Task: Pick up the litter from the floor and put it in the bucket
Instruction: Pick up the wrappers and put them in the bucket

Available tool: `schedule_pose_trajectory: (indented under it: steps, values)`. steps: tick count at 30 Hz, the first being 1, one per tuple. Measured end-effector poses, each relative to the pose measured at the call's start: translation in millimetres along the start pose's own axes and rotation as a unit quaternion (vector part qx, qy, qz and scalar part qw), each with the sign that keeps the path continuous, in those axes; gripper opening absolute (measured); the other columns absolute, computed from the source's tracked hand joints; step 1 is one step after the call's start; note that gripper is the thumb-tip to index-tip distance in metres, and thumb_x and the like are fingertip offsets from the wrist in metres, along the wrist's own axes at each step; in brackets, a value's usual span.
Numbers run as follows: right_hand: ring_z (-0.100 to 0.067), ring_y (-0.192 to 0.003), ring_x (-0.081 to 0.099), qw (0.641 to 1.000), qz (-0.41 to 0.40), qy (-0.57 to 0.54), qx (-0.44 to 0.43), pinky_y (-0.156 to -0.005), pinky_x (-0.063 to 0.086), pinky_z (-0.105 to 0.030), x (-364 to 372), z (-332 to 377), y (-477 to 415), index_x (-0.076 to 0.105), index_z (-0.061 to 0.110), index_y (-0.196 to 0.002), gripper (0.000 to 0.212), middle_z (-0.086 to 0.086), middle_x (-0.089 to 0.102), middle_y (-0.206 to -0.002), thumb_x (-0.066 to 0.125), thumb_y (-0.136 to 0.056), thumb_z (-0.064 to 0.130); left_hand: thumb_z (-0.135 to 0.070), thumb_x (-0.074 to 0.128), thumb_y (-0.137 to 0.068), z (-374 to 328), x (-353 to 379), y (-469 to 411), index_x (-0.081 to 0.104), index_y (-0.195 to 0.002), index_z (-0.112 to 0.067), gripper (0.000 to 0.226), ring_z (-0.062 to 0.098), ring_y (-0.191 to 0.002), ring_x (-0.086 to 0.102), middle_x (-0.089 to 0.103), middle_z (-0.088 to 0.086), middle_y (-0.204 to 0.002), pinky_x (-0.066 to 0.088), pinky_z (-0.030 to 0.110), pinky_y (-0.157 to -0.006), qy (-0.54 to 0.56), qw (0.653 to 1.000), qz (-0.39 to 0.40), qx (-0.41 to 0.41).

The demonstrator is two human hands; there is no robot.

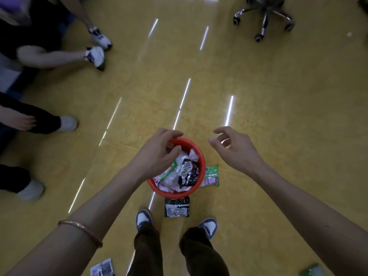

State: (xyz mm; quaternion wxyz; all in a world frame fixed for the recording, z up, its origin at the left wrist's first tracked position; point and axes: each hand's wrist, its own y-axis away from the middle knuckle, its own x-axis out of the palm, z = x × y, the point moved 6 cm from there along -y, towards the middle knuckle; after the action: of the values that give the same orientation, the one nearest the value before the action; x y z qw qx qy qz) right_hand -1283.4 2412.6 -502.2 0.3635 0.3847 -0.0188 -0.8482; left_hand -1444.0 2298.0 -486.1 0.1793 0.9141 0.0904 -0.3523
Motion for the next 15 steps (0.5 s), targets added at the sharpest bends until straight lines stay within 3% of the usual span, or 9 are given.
schedule_pose_trajectory:
  steps: [4,8,12,15]
  values:
    - [-0.008,-0.087,0.061,0.998,0.024,-0.001,-0.057,-0.078,0.052,-0.031,-2,53,28,0.054,0.023,-0.123,0.042,0.011,0.062,-0.097,0.053,-0.090,0.048,-0.025,0.054,-0.092,-7,-42,54,0.054,-0.125,-0.022,0.033,0.005,-0.096,0.058,0.048,-0.007,-0.116,0.046,0.017,-0.080,-0.005,0.998,-0.047,-0.031]
    - [-0.008,-0.090,0.060,0.991,0.068,0.012,-0.111,-0.077,0.052,-0.029,17,103,62,0.051,0.024,-0.127,0.045,0.014,0.059,-0.096,0.054,-0.089,0.048,-0.029,0.052,-0.092,-5,-81,121,0.054,-0.124,-0.023,0.032,0.004,-0.092,0.058,0.058,-0.006,-0.111,0.050,0.028,-0.082,-0.019,0.996,-0.070,-0.060]
    - [-0.009,-0.093,0.060,0.977,0.116,0.054,-0.169,-0.081,0.053,-0.033,50,151,102,0.050,0.024,-0.129,0.049,0.010,0.061,-0.100,0.054,-0.088,0.050,-0.027,0.051,-0.094,9,-119,207,0.053,-0.125,-0.024,0.031,0.002,-0.092,0.057,0.060,-0.011,-0.104,0.050,0.029,-0.085,-0.019,0.990,-0.096,-0.104]
    - [-0.008,-0.091,0.060,0.964,0.144,0.074,-0.213,-0.075,0.046,-0.024,82,190,141,0.049,0.024,-0.129,0.049,0.007,0.062,-0.104,0.054,-0.089,0.049,-0.029,0.051,-0.094,28,-145,293,0.053,-0.124,-0.025,0.031,0.004,-0.095,0.057,0.059,-0.010,-0.107,0.049,0.030,-0.088,-0.014,0.978,-0.161,-0.130]
